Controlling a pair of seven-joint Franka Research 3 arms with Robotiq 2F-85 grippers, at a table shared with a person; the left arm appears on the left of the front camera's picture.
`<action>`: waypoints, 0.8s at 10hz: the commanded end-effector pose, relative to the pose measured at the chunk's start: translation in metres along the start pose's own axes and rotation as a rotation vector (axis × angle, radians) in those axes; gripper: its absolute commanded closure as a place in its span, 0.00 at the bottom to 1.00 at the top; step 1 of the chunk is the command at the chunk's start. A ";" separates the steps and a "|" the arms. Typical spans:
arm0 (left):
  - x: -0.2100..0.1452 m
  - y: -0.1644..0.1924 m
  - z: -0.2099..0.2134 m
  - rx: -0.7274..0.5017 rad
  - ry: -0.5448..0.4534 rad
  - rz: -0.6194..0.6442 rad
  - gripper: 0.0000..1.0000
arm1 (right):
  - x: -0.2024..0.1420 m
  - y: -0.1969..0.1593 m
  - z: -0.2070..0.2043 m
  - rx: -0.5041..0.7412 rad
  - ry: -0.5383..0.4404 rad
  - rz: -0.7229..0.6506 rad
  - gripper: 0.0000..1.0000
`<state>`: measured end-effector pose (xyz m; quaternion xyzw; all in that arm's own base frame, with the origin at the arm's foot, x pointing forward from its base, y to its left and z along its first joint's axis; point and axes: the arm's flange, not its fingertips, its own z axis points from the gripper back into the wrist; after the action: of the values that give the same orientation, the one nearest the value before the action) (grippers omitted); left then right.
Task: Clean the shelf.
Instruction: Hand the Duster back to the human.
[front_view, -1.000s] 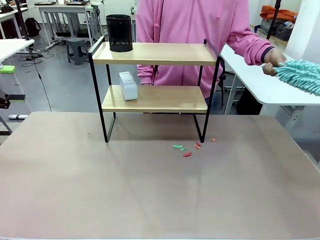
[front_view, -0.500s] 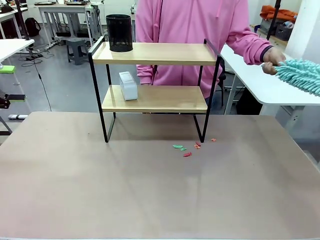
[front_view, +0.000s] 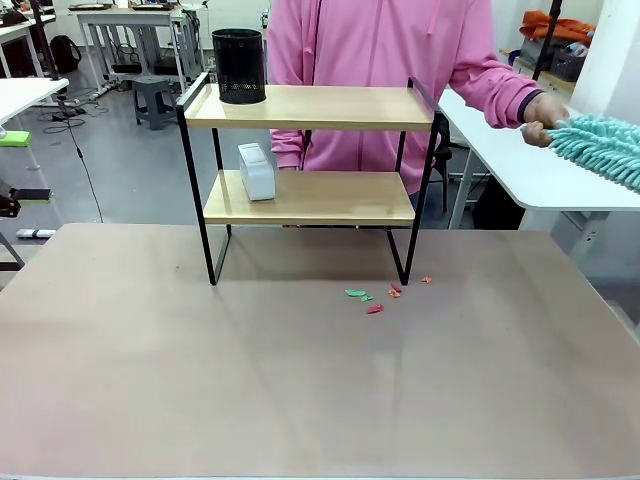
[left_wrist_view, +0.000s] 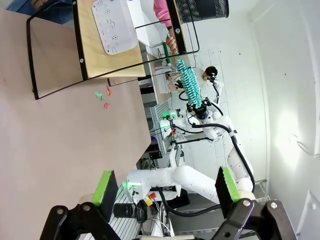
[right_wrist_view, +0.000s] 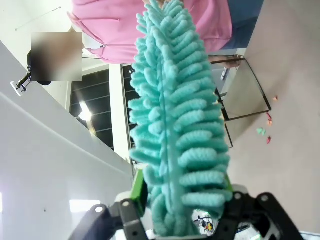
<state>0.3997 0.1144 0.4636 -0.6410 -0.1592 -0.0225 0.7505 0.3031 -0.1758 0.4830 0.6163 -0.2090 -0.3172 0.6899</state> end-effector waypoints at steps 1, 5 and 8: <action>0.000 -0.001 0.003 -0.008 0.009 -0.018 0.00 | -0.005 -0.001 -0.010 -0.022 0.048 0.010 0.00; 0.000 -0.001 0.003 -0.008 0.009 -0.018 0.00 | -0.029 -0.005 -0.069 -0.102 0.248 0.042 0.00; 0.000 -0.001 0.003 -0.008 0.009 -0.018 0.00 | -0.090 -0.026 -0.164 -0.220 0.561 0.068 0.00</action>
<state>0.4002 0.1146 0.4640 -0.6408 -0.1593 -0.0229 0.7506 0.3474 -0.0288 0.4560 0.6053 -0.0324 -0.1741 0.7760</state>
